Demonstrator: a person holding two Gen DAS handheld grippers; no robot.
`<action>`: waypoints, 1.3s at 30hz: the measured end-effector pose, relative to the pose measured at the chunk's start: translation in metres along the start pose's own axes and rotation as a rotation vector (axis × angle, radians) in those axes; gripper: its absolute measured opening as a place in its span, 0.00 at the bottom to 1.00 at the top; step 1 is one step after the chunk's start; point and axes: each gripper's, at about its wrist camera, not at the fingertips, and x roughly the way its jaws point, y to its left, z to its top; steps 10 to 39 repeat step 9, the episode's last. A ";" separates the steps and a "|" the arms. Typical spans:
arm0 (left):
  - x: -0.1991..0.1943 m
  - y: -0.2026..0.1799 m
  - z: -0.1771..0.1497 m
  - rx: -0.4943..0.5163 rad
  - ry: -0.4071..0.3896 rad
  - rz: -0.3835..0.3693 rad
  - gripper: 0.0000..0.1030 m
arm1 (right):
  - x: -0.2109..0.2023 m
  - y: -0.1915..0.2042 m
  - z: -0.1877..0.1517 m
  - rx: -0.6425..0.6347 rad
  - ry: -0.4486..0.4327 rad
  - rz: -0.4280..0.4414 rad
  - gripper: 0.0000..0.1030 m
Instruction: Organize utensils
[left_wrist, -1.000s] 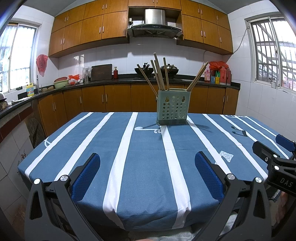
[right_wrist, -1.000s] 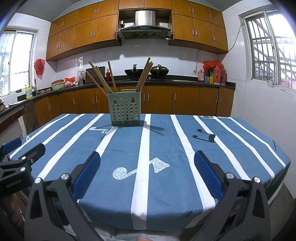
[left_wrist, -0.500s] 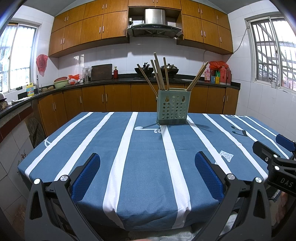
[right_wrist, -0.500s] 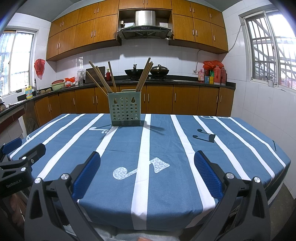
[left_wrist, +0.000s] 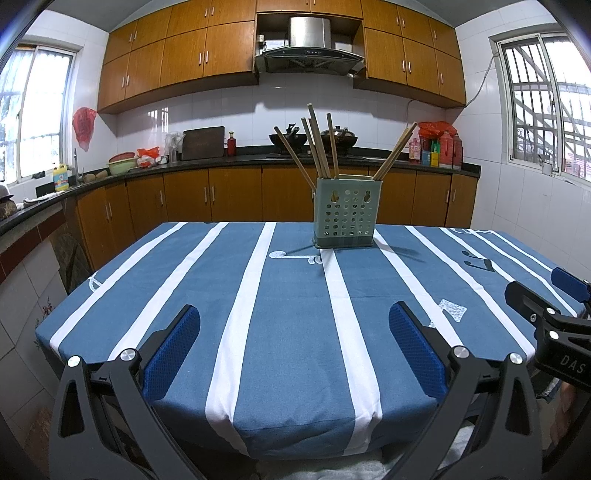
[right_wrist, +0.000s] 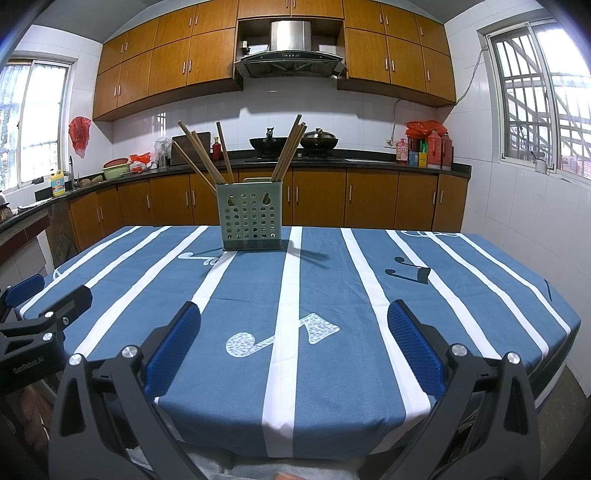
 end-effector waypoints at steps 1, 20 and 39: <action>0.000 0.000 0.000 0.000 0.001 0.001 0.98 | 0.000 0.000 0.000 0.000 0.000 0.000 0.96; -0.001 0.002 -0.005 -0.001 0.007 -0.004 0.98 | 0.000 0.000 0.000 0.000 0.001 0.000 0.96; -0.001 0.002 -0.005 -0.001 0.007 -0.004 0.98 | 0.000 0.000 0.000 0.000 0.001 0.000 0.96</action>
